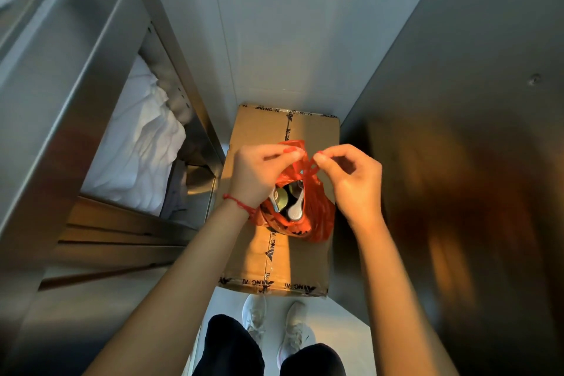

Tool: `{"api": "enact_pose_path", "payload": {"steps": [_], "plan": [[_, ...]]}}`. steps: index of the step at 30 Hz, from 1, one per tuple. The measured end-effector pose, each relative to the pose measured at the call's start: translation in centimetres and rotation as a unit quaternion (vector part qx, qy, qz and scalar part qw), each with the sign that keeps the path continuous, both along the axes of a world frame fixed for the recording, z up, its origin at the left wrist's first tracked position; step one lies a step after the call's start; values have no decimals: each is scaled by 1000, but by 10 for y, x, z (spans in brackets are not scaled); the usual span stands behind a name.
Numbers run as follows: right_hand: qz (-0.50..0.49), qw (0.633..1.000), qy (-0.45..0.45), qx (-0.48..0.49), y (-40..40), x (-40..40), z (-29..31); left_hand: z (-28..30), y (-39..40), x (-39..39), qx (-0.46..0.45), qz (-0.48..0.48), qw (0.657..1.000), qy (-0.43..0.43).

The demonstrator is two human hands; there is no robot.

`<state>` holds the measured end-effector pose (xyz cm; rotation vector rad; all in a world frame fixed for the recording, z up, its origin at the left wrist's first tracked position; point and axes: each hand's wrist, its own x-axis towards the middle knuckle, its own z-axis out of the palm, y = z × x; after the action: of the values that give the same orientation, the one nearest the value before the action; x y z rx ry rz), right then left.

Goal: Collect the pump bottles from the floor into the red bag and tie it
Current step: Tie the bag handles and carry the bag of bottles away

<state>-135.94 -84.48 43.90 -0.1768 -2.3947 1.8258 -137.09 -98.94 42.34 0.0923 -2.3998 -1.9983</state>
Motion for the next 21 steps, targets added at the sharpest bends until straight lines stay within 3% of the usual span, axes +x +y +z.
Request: {"api": "enact_pose_path", "payload": {"steps": [6,10,15,18,21], "plan": [[34,998,37,50,-5,-5,7,4,9,-11,40,-135,989,-40],[50,998,25,43,-6,-8,5,2,16,-10,45,-95,994,-36],[52,981,-93,-162,4,-2,-9,4,18,-10,86,-69,992,-64],[136,968,-139,-160,2,8,-18,8,18,-8,88,-60,992,-63],[158,966,-131,-157,0,8,-15,16,17,-5,122,-49,989,-74]]}}
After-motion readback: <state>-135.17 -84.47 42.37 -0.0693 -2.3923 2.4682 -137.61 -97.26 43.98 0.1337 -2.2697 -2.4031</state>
